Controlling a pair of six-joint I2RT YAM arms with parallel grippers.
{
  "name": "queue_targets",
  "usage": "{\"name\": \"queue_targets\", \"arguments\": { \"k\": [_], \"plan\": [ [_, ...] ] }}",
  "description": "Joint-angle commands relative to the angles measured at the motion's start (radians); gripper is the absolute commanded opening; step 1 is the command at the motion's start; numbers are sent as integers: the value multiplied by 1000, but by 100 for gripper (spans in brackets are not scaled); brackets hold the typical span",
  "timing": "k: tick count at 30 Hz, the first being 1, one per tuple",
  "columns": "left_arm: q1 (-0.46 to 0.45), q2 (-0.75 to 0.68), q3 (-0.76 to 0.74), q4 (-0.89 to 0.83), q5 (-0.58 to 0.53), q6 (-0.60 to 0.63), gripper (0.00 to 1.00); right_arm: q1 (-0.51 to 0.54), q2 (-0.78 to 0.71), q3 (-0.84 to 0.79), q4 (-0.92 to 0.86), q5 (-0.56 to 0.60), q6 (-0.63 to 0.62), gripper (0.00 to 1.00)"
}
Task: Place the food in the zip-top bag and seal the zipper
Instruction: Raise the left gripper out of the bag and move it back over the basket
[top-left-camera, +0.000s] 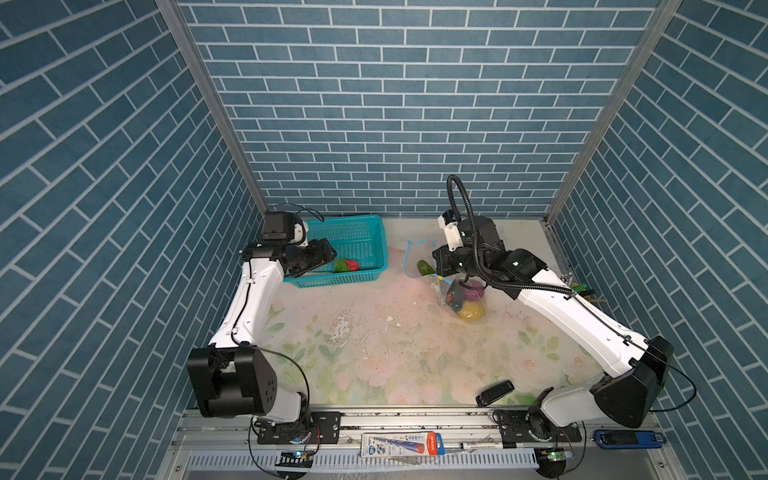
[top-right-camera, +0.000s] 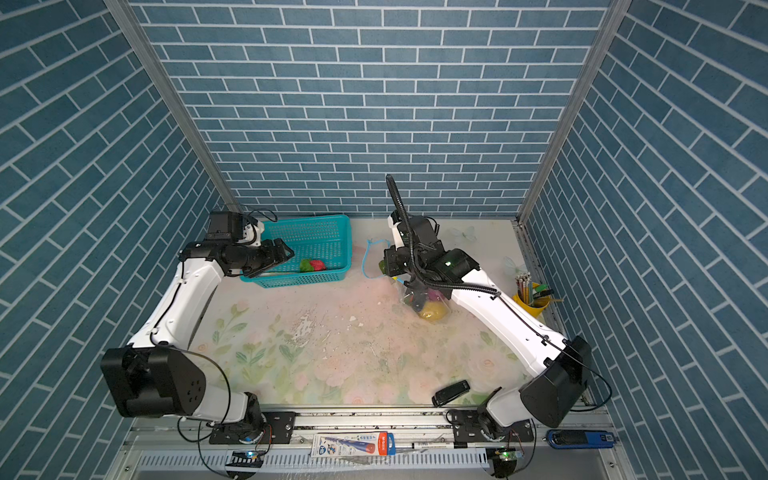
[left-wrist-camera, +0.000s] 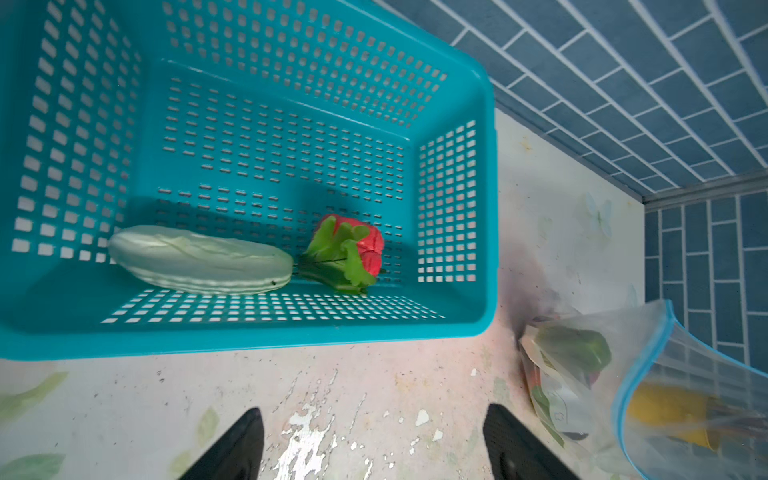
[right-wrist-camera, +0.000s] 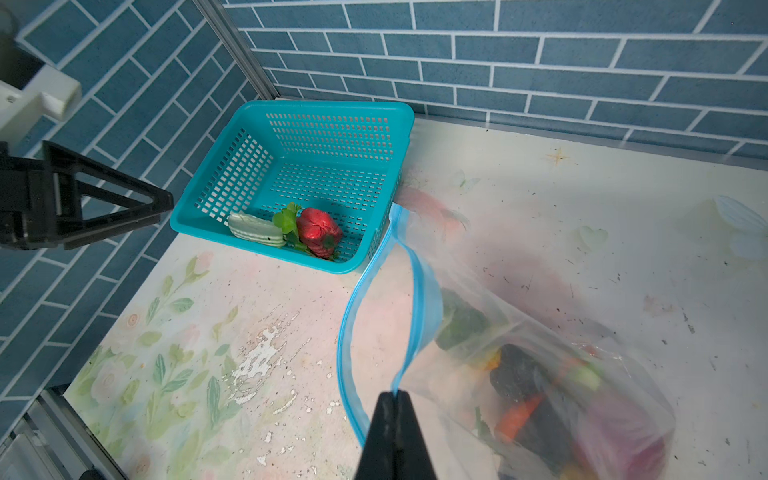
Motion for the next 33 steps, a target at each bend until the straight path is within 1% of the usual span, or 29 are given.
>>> {"name": "queue_targets", "arguments": {
  "k": [1, 4, 16, 24, 33],
  "plan": [
    [13, 42, 8, -48, -19, -14, 84, 8, -4, 44, -2, 13, -14, 0],
    [17, 78, 29, -32, -37, -34, 84, 9, 4, 47, 6, 6, -20, 0],
    [17, 287, 169, -67, -93, -108, 81, 5, 37, 66, 39, 5, -84, 0],
    [17, 373, 208, -86, -145, -128, 80, -8, 72, 102, 36, -5, -110, 0],
    [23, 456, 241, -99, -159, -136, 80, -27, 67, 76, 48, -22, -107, 0]
  ]
}}
